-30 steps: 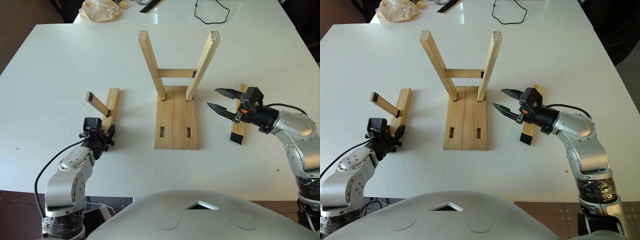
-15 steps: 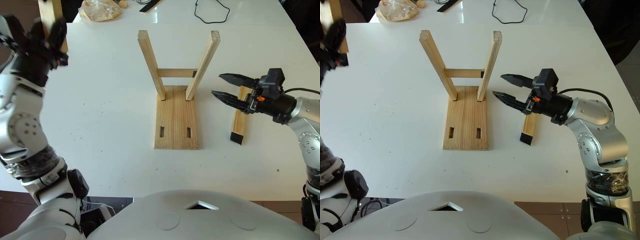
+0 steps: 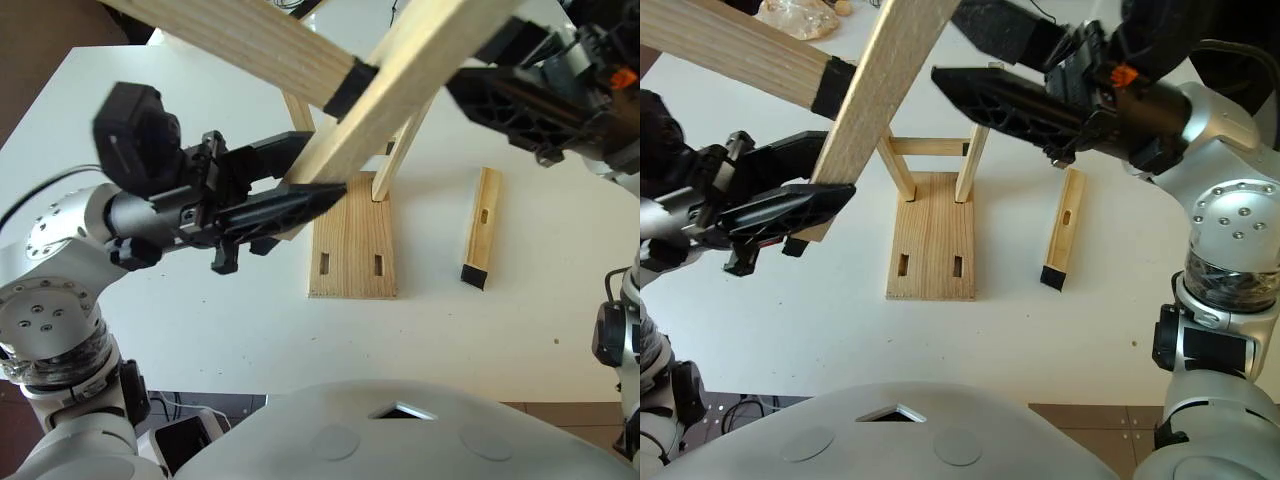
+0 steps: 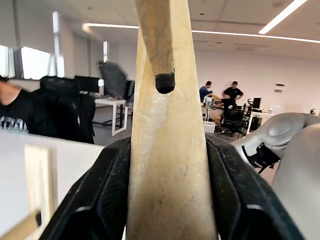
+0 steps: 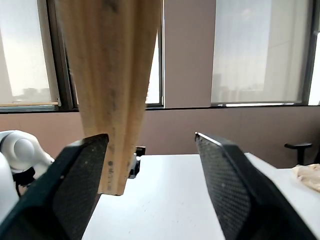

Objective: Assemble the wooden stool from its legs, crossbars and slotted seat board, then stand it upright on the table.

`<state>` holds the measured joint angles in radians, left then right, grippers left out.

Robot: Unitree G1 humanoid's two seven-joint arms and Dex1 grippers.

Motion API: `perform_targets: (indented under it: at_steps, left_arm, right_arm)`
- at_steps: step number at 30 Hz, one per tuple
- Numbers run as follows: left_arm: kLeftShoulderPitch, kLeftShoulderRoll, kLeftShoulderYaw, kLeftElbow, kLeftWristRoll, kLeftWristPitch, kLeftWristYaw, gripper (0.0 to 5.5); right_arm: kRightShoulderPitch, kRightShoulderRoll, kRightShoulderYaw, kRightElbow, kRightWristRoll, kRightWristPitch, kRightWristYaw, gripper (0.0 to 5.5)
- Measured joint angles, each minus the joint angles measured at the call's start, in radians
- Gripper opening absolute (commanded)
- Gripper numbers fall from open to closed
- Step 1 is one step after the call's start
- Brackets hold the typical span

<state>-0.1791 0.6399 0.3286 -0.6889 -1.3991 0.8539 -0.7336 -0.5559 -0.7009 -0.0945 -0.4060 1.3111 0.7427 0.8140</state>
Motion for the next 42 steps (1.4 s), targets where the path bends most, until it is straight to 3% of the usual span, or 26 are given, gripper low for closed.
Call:
perform_targets:
  at_steps: [6,11,22,36,42]
  left_arm:
    - [0.001,0.003,-0.100,-0.004,0.114,-0.055,-0.062,2.01]
    - [0.007,0.011,-0.158,-0.004,0.223,-0.117,-0.096,2.01]
    - [-0.007,0.017,-0.190,0.030,0.284,-0.149,-0.098,2.01]
    - [0.003,0.030,-0.262,0.012,0.395,-0.181,-0.140,2.01]
    - [0.001,0.033,-0.279,0.020,0.422,-0.193,-0.147,2.01]
  right_arm:
    - [-0.007,-0.039,0.068,0.014,-0.135,0.019,0.166,3.18]
    - [-0.008,-0.024,0.069,0.024,-0.144,0.039,0.185,3.18]
    - [0.006,-0.030,0.087,0.003,-0.220,0.041,0.288,3.18]
    - [0.010,0.024,0.121,-0.009,-0.336,0.004,0.289,3.18]
    - [0.039,0.027,0.146,-0.025,-0.391,-0.028,0.320,2.36]
